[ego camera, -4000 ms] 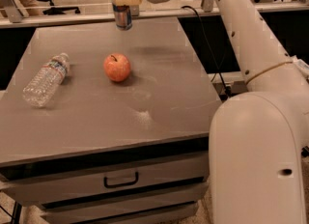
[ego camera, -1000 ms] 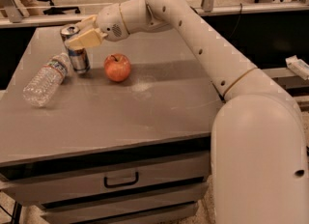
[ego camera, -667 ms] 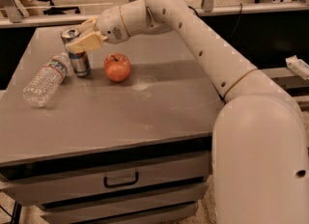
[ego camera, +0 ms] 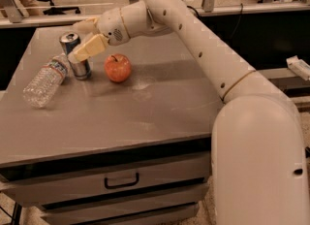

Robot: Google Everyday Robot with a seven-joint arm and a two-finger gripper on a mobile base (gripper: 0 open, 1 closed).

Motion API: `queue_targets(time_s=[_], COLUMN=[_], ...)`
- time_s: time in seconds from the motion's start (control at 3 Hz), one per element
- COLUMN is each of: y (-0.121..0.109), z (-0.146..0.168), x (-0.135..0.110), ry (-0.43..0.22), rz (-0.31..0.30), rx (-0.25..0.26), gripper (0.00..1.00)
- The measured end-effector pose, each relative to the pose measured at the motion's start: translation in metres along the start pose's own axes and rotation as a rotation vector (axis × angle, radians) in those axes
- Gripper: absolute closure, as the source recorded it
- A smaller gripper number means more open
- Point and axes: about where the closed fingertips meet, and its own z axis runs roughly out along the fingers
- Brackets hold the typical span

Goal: Move redbull can near water bottle

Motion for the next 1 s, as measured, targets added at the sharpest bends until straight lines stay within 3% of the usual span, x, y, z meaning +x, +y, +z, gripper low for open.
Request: queue_targets(time_s=[0.33, 0.67, 1.0], y=[-0.0027, -0.0090, -0.0091], z=[-0.0058, -0.0126, -0.0127], x=[-0.0032, 0.0012, 0.0014], ry=[0.011, 0.062, 0.063], rz=[-0.013, -0.017, -0.017], rx=[0.007, 0.022, 0.022], gripper=[0.00, 0.00, 0.00])
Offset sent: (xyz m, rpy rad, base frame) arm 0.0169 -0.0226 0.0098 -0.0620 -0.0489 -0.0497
